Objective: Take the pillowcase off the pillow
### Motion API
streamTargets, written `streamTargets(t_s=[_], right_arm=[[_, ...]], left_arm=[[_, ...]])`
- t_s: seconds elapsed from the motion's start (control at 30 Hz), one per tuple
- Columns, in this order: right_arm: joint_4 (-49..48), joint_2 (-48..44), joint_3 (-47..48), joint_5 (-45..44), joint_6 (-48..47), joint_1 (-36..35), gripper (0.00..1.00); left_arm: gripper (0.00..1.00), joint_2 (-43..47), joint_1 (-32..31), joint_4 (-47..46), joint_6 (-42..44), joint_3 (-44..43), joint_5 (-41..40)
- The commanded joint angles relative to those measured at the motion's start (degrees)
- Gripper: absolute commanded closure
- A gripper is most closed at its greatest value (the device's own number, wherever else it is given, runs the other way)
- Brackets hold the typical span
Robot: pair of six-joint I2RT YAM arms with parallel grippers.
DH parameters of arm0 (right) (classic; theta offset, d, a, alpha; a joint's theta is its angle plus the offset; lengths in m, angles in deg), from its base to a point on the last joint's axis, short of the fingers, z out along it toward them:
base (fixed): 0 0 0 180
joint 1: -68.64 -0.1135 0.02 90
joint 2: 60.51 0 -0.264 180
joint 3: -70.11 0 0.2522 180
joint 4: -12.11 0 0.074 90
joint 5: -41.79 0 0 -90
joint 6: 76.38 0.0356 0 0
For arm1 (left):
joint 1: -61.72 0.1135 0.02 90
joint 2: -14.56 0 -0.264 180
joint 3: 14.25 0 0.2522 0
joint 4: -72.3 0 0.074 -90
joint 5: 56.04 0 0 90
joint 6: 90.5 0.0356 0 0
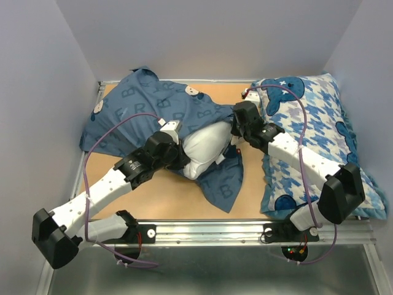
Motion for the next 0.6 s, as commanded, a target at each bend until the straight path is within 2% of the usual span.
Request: streamTargets(t_s=[0.0,0.3,0.43,0.47,0.57], right_arm=[[2.68,2.43,6.81,-9.66,-1.19,6.41,0.79],[-0.65,11.39,7.09,2.73,1.45,17.49,0.85],[-8.19,14.11,6.65,15.89,2.68,22.41,0.85],[-9.87,15.34,6.65,23.41,2.86,23.30,0.85],[-13.73,19.81,9.27,33.63,4.09,25.15,0.86]], left_arm=[[1.00,6.51,-0.35,2.95,-0.30,-3.78,-3.02],[1.00,14.17,-0.18,10.06,-2.24,-8.43,-6.89],[1.00,16.45,-0.26,13.32,-2.59,-10.81,-7.87],[1.00,16.72,-0.35,13.86,-2.68,-11.34,-7.96],[1.00,17.34,-0.35,16.05,-2.50,-14.58,-8.57]])
